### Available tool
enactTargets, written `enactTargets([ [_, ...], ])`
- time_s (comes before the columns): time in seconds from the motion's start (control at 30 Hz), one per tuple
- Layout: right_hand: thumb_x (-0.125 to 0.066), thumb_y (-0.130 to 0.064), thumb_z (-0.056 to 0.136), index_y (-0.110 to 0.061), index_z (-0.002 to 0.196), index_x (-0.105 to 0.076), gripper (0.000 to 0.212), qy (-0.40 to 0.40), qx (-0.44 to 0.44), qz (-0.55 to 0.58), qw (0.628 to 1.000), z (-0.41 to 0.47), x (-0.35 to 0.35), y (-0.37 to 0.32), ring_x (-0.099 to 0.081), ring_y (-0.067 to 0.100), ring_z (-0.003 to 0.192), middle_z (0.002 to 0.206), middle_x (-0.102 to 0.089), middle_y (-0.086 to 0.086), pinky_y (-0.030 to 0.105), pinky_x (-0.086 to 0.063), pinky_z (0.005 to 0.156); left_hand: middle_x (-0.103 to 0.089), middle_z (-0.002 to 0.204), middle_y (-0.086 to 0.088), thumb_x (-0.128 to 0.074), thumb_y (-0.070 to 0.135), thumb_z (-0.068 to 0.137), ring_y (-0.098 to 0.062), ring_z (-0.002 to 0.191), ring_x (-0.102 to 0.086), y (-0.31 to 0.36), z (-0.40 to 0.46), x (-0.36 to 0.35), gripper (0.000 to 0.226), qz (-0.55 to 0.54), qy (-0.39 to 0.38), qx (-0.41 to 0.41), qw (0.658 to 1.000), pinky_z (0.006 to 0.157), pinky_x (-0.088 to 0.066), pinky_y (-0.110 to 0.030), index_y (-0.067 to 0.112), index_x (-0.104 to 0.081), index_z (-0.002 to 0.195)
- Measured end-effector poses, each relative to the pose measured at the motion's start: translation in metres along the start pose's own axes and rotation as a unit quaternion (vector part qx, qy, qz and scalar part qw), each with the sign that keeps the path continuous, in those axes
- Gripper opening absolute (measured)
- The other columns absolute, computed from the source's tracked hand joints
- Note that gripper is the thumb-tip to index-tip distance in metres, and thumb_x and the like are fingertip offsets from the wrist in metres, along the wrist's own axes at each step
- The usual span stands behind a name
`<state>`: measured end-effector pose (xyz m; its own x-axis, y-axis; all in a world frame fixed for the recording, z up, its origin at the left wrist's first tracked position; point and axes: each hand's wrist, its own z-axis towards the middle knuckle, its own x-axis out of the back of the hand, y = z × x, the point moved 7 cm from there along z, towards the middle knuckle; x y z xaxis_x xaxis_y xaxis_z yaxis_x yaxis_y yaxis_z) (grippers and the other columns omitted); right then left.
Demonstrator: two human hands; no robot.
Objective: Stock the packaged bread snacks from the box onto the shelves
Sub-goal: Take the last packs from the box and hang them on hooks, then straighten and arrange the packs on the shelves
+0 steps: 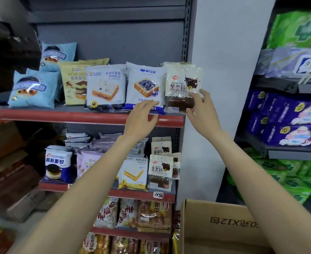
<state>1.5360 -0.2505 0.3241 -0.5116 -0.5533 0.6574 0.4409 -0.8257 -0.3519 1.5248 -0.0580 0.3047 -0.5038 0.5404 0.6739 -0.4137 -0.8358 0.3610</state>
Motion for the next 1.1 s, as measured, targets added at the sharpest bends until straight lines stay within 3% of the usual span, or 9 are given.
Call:
enactTargets([
  [0.17, -0.051, -0.014, 0.094, -0.011, 0.126, -0.054, 0.033, 0.059, 0.09, 0.035, 0.994, -0.046, 0.021, -0.025, -0.047, 0.026, 0.12, 0.131, -0.052, 0.009, 0.036, -0.039, 0.099, -0.065, 0.101, 0.019, -0.05, 0.032, 0.095, -0.011, 0.1, -0.059, 0.023, -0.04, 0.037, 0.03, -0.065, 0.067, 0.045, 0.995, 0.079, -0.044, -0.029, 0.028, -0.057, 0.124],
  [0.3, -0.052, -0.013, 0.093, -0.009, 0.115, -0.062, 0.024, 0.103, 0.162, 0.052, 0.98, -0.091, 0.028, -0.055, -0.055, 0.025, 0.107, 0.112, -0.065, 0.006, 0.027, -0.036, 0.09, -0.069, 0.075, 0.016, -0.051, 0.026, 0.095, -0.007, 0.072, -0.066, 0.037, -0.1, 0.079, 0.017, -0.156, 0.152, 0.063, 0.974, 0.067, -0.053, -0.033, 0.026, -0.065, 0.104],
  [0.4, -0.05, -0.016, 0.093, -0.008, 0.106, -0.066, 0.022, 0.123, 0.193, 0.087, 0.97, -0.128, 0.025, -0.082, -0.062, 0.019, 0.089, 0.097, -0.07, 0.003, 0.019, -0.037, 0.078, -0.066, 0.066, 0.014, -0.049, 0.02, 0.095, -0.006, 0.064, -0.065, 0.033, -0.152, 0.106, 0.018, -0.189, 0.204, 0.072, 0.958, 0.061, -0.053, -0.028, 0.019, -0.067, 0.096],
  [0.5, -0.051, -0.016, 0.093, -0.007, 0.099, -0.068, 0.021, 0.114, 0.213, 0.109, 0.964, -0.167, 0.011, -0.11, -0.064, 0.016, 0.076, 0.088, -0.071, 0.002, 0.017, -0.042, 0.067, -0.066, 0.067, 0.014, -0.049, 0.023, 0.095, -0.003, 0.065, -0.066, 0.008, -0.205, 0.118, 0.018, -0.157, 0.189, 0.104, 0.964, 0.062, -0.053, -0.025, 0.022, -0.067, 0.094],
  [0.57, -0.052, -0.018, 0.093, -0.009, 0.098, -0.068, 0.02, 0.063, 0.212, 0.118, 0.968, -0.192, -0.011, -0.128, -0.064, 0.013, 0.07, 0.086, -0.071, 0.0, 0.021, -0.046, 0.058, -0.069, 0.074, 0.013, -0.05, 0.03, 0.093, -0.001, 0.071, -0.066, -0.022, -0.241, 0.117, 0.017, -0.112, 0.137, 0.131, 0.975, 0.065, -0.053, -0.027, 0.026, -0.067, 0.096],
  [0.67, -0.055, -0.019, 0.094, -0.014, 0.105, -0.065, 0.016, -0.087, 0.193, 0.106, 0.971, -0.223, -0.064, -0.151, -0.066, 0.013, 0.073, 0.09, -0.071, -0.004, 0.03, -0.053, 0.055, -0.068, 0.087, 0.017, -0.055, 0.031, 0.09, 0.003, 0.078, -0.062, -0.082, -0.291, 0.114, 0.017, -0.033, 0.037, 0.174, 0.983, 0.07, -0.053, -0.024, 0.03, -0.066, 0.102],
  [0.83, -0.048, -0.031, 0.096, -0.025, 0.12, -0.056, 0.027, -0.293, 0.175, 0.005, 0.94, -0.253, -0.174, -0.193, -0.065, 0.018, 0.087, 0.103, -0.068, -0.006, 0.03, -0.045, 0.058, -0.067, 0.106, 0.004, -0.062, 0.014, 0.086, -0.015, 0.092, -0.064, -0.206, -0.35, 0.126, 0.025, 0.024, -0.039, 0.246, 0.968, 0.079, -0.051, -0.031, 0.019, -0.066, 0.111],
  [0.97, -0.051, -0.032, 0.095, -0.026, 0.127, -0.054, 0.032, -0.351, 0.117, 0.023, 0.929, -0.25, -0.248, -0.238, -0.062, 0.016, 0.097, 0.12, -0.063, -0.003, 0.029, -0.048, 0.069, -0.065, 0.112, 0.001, -0.063, 0.014, 0.087, -0.011, 0.095, -0.059, -0.293, -0.361, 0.141, 0.028, 0.003, -0.056, 0.263, 0.963, 0.073, -0.042, -0.015, 0.017, -0.064, 0.115],
  [1.1, -0.054, -0.031, 0.094, -0.022, 0.134, -0.048, 0.041, -0.342, 0.042, 0.068, 0.936, -0.237, -0.298, -0.277, -0.058, 0.02, 0.107, 0.132, -0.055, 0.001, 0.034, -0.048, 0.085, -0.062, 0.116, 0.009, -0.059, 0.013, 0.09, -0.01, 0.106, -0.059, -0.348, -0.363, 0.158, 0.03, -0.107, -0.012, 0.309, 0.945, 0.082, -0.042, -0.011, 0.019, -0.059, 0.119],
])
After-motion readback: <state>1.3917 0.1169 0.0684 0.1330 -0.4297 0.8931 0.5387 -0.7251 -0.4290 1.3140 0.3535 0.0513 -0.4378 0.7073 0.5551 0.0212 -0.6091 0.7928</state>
